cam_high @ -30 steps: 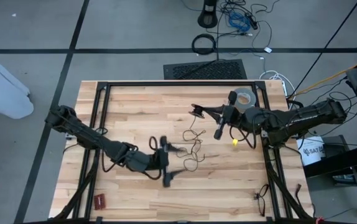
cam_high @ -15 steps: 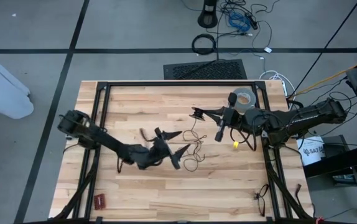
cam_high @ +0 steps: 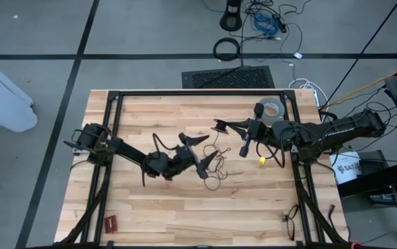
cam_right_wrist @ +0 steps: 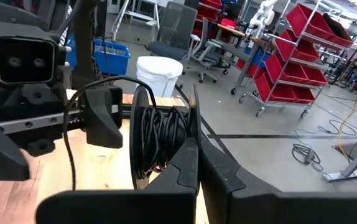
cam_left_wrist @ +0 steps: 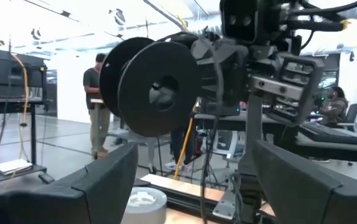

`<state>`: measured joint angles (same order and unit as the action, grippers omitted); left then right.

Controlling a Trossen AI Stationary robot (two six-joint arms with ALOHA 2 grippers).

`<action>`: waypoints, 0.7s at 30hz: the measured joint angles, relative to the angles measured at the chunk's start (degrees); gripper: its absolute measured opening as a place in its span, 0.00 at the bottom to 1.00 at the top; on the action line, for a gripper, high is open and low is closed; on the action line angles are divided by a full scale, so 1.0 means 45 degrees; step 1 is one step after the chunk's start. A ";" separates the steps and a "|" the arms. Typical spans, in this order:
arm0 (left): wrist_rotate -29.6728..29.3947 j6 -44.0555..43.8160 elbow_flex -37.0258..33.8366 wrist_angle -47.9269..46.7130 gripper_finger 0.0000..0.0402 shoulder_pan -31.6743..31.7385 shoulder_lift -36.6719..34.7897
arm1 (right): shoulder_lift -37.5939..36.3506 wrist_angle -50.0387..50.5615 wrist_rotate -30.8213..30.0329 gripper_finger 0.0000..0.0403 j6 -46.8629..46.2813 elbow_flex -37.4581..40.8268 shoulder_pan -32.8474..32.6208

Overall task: Coil cords
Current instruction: Coil the black wire onto the spool

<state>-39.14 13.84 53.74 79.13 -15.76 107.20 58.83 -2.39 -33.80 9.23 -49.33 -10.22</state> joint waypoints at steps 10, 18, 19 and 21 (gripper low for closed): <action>0.0000 -0.0654 0.0002 -0.0568 0.65 -0.0257 0.0000 | 0.0005 0.0064 -0.0004 0.00 0.0045 0.0001 0.0000; -0.0082 -0.0686 0.0005 -0.0686 0.39 -0.0040 0.0000 | 0.0005 0.0019 -0.0015 0.00 -0.0022 0.0000 0.0000; -0.0082 -0.0699 0.0005 -0.0671 0.35 0.0015 0.0000 | 0.0005 0.0019 -0.0076 0.00 -0.0039 0.0002 -0.0005; -0.0093 -0.0772 0.0074 -0.0641 0.25 0.0078 0.0000 | 0.0005 0.0019 -0.0179 0.00 -0.0039 -0.0003 0.0000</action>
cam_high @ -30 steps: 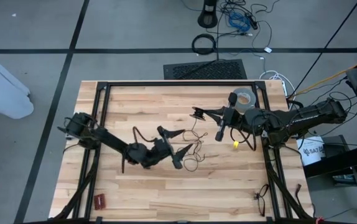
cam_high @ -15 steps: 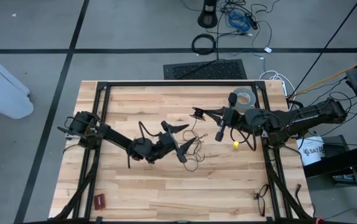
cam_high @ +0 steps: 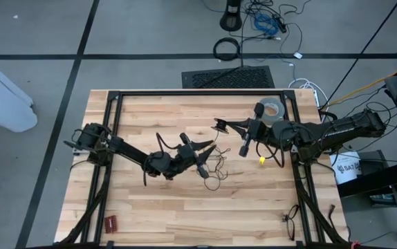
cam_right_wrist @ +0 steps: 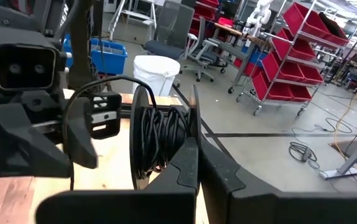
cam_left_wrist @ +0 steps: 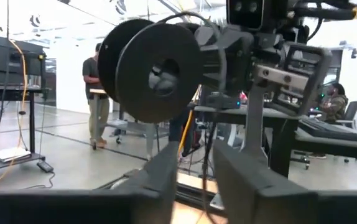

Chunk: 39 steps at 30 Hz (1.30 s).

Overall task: Coil cords
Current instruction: Coil the black wire onto the spool

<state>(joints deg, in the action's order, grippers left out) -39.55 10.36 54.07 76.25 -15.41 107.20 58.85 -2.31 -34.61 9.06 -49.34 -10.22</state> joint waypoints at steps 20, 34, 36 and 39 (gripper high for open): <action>0.2959 -0.0264 0.3394 -0.5188 0.01 0.0965 -0.0005 | 0.0019 -0.0010 -0.0035 0.00 -0.0199 0.0000 0.0034; 0.3513 -0.2564 0.3389 -0.6964 0.01 0.1568 0.0107 | 0.0024 -0.0029 0.0026 0.00 -0.0334 0.0000 0.0029; 0.3511 -0.2501 0.3389 -0.7249 0.03 0.1561 0.0102 | 0.0024 -0.0029 0.0090 0.00 -0.0407 0.0002 -0.0004; 0.3658 -0.2626 0.3389 -0.7724 0.11 0.1531 0.0107 | 0.0024 -0.0007 0.0096 0.00 -0.0442 0.0005 -0.0005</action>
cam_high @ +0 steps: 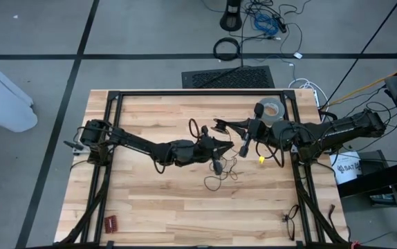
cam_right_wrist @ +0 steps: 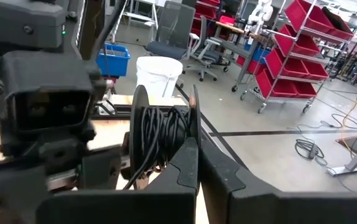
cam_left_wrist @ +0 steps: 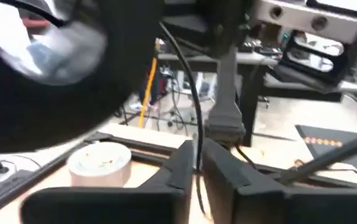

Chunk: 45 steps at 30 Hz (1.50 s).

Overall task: Coil cords
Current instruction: Coil the black wire onto the spool

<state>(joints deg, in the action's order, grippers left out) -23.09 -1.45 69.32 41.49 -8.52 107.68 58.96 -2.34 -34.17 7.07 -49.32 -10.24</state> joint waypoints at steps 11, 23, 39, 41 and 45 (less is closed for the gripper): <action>-0.0077 -0.0612 -0.0005 -0.1133 0.54 -0.0805 -0.0063 | -0.0294 0.0226 0.0309 0.00 -0.0102 -0.0001 -0.0238; -0.2552 -0.1919 -0.0551 -0.1674 0.60 -0.2807 0.0147 | -0.1698 0.0866 0.0765 0.00 -0.0424 0.0000 -0.0845; -0.1789 0.0381 -0.0826 0.4271 0.60 -0.1738 0.1962 | -0.2195 0.0849 0.2346 0.00 -0.0764 0.0000 -0.0835; -0.1647 0.0586 -0.0819 0.4433 0.60 -0.1731 0.1962 | -0.2189 0.0858 0.2346 0.00 -0.0888 0.0000 -0.0835; -0.1673 0.0641 -0.0763 0.4304 0.60 -0.1570 0.1948 | -0.2191 0.0847 0.2341 0.00 -0.1200 0.0000 -0.0835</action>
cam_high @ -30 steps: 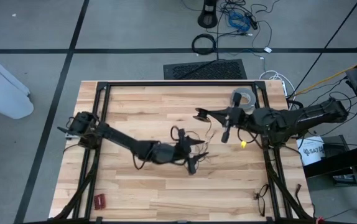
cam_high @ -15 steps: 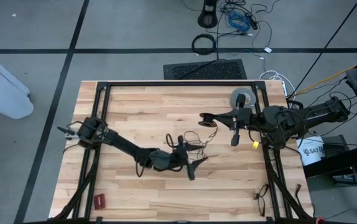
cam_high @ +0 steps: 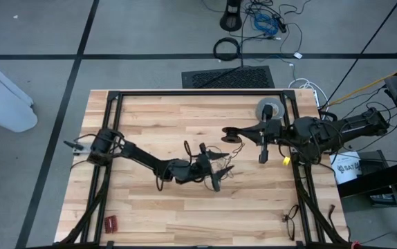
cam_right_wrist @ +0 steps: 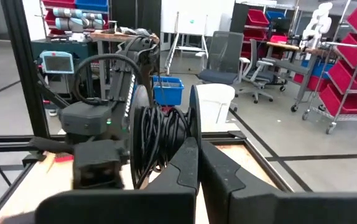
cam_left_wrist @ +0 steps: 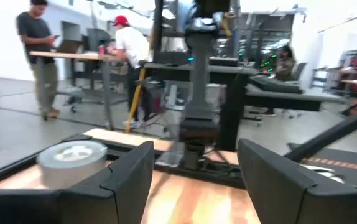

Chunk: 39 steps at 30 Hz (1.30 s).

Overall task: Coil cords
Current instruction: Coil the black wire onto the spool

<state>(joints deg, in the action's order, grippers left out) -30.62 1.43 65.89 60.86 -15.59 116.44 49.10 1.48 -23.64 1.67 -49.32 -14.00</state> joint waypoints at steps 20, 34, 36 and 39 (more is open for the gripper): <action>-0.0391 -0.0290 0.0005 -0.1375 0.50 0.0938 0.0000 | 0.0005 -0.1078 0.0000 0.00 0.0548 0.0000 0.0000; -0.0151 0.0050 0.0005 -0.1958 0.03 0.0618 0.0000 | -0.0025 -0.1418 0.0000 0.00 0.0830 -0.0001 0.0005; -0.0455 0.0038 0.0015 -0.2450 0.02 0.0214 -0.0005 | -0.0112 -0.1428 0.0000 0.00 0.0891 -0.0002 0.0005; -0.1586 -0.0223 0.0015 -0.3630 0.03 -0.0432 -0.0005 | -0.0371 -0.1484 -0.0001 0.00 0.1123 0.0000 0.0005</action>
<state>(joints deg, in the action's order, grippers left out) -37.76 0.43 65.95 44.53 -17.53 116.42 47.43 -5.20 -23.64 6.73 -49.32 -13.98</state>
